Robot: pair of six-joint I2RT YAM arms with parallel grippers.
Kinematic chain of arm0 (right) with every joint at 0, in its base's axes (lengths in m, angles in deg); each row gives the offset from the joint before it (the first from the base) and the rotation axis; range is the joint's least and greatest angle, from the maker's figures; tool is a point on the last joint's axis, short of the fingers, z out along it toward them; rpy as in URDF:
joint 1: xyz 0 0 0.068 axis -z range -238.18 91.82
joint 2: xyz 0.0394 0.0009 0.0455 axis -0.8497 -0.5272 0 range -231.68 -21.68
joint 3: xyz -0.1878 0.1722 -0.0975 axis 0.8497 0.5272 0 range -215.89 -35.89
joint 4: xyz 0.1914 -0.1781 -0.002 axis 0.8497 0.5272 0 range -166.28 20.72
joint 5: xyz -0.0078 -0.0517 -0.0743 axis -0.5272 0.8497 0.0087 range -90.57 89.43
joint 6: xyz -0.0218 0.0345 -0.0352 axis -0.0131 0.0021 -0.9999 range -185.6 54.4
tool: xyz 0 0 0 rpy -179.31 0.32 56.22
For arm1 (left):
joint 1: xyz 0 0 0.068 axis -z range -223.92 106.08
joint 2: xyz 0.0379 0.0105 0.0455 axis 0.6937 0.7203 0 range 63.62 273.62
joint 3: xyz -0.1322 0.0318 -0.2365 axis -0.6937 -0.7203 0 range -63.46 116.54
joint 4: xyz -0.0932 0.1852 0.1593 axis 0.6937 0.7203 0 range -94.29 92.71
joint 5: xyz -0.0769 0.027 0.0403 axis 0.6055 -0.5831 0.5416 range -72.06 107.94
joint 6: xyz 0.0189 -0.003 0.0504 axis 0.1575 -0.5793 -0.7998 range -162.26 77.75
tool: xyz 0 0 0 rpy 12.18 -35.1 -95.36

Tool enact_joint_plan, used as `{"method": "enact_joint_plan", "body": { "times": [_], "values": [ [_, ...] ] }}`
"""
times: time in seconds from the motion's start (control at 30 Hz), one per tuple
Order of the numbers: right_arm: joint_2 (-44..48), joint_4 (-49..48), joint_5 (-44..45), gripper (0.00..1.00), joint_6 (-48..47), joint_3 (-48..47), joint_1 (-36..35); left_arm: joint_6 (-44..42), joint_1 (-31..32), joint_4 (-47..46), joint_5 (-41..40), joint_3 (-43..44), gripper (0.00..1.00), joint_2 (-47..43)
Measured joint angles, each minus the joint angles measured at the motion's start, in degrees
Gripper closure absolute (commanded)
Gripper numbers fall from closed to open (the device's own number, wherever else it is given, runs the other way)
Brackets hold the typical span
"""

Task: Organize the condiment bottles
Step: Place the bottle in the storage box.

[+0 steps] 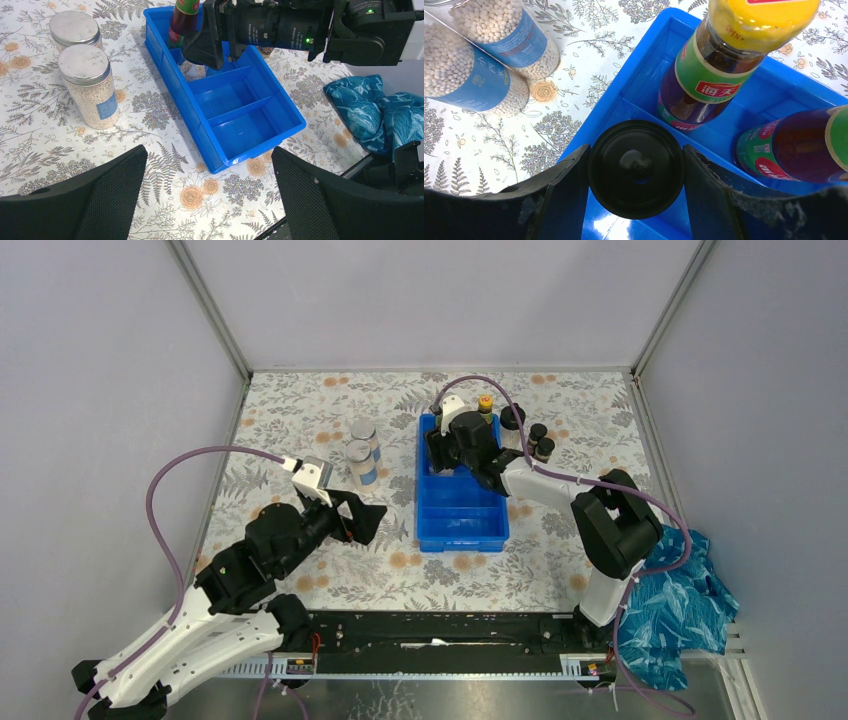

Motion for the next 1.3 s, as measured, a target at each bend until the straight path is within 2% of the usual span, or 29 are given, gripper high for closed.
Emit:
{"method": "enact_joint_plan", "body": {
  "times": [0.83, 0.93, 1.1, 1.2, 1.3],
  "values": [
    [0.0, 0.0, 1.1, 0.98, 0.0, 0.0, 0.1, 0.0, 0.0, 0.0, 0.0, -0.2, 0.01, -0.7],
    [0.0, 0.0, 1.1, 0.74, 0.0, 0.0, 0.2, 0.0, 0.0, 0.0, 0.0, -0.3, 0.01, -0.7],
    [0.0, 0.0, 1.1, 0.5, 0.0, 0.0, 0.2, 0.0, 0.0, 0.0, 0.0, -0.4, 0.01, -0.7],
    [0.0, 0.0, 1.1, 0.39, 0.0, 0.0, 0.2, 0.0, 0.0, 0.0, 0.0, -0.4, 0.01, -0.7],
    [-0.1, 0.0, 1.1, 0.32, 0.0, 0.0, 0.2, 0.0, 0.0, 0.0, 0.0, -0.4, 0.01, -0.7]
  ]
}}
